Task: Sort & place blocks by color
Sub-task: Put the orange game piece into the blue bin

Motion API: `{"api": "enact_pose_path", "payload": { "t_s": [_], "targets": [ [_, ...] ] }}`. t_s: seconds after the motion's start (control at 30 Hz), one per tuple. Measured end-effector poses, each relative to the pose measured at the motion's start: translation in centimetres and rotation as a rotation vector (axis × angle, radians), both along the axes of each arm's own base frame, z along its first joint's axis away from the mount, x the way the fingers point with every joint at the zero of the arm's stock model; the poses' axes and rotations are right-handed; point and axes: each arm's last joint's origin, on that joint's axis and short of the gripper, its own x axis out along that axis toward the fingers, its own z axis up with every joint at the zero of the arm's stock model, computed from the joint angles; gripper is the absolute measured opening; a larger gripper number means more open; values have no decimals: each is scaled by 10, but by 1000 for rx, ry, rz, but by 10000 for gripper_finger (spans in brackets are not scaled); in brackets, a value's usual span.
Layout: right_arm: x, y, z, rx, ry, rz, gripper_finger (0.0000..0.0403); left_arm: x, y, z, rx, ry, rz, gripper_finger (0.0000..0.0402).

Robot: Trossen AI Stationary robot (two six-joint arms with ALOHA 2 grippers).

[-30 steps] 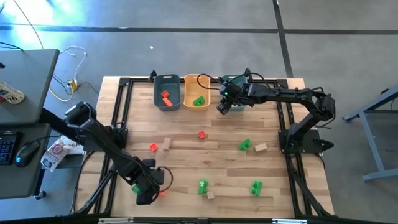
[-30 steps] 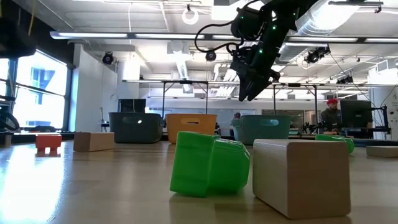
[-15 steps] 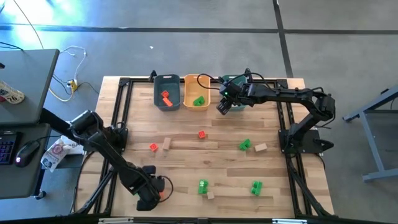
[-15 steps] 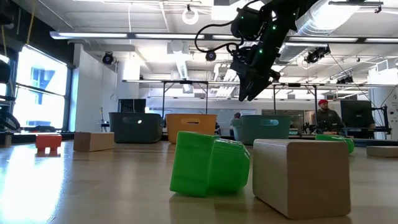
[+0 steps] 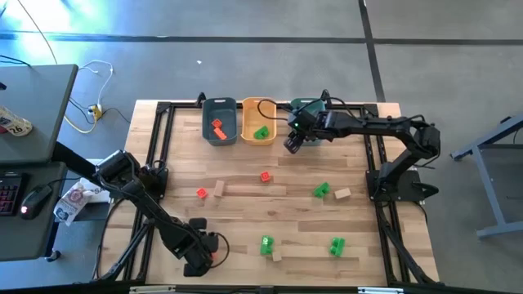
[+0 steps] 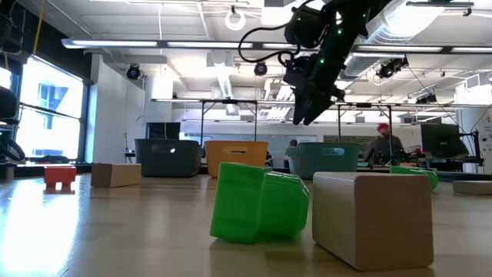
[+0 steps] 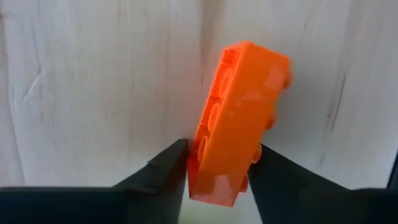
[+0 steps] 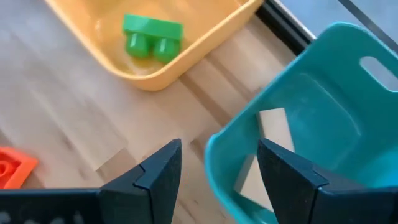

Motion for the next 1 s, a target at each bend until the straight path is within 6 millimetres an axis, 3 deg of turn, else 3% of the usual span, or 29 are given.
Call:
{"api": "enact_pose_path", "payload": {
  "t_s": [0.2, 0.43, 0.57, 1.0],
  "targets": [
    [6, 16, 0, -11, 13, 85, 197, 1, 1, 1, 24, -25, -35, 69],
    [9, 31, 0, -21, 26, 154, 197, 7, 13, 10, 57, -71, -22, 67],
    [10, 39, -1, -3, 40, 187, 197, 10, 25, 25, 80, -117, -24, 70],
    [7, 72, -6, 81, 129, 329, 197, 15, 91, 81, 257, -274, -11, 71]
  ]
}}
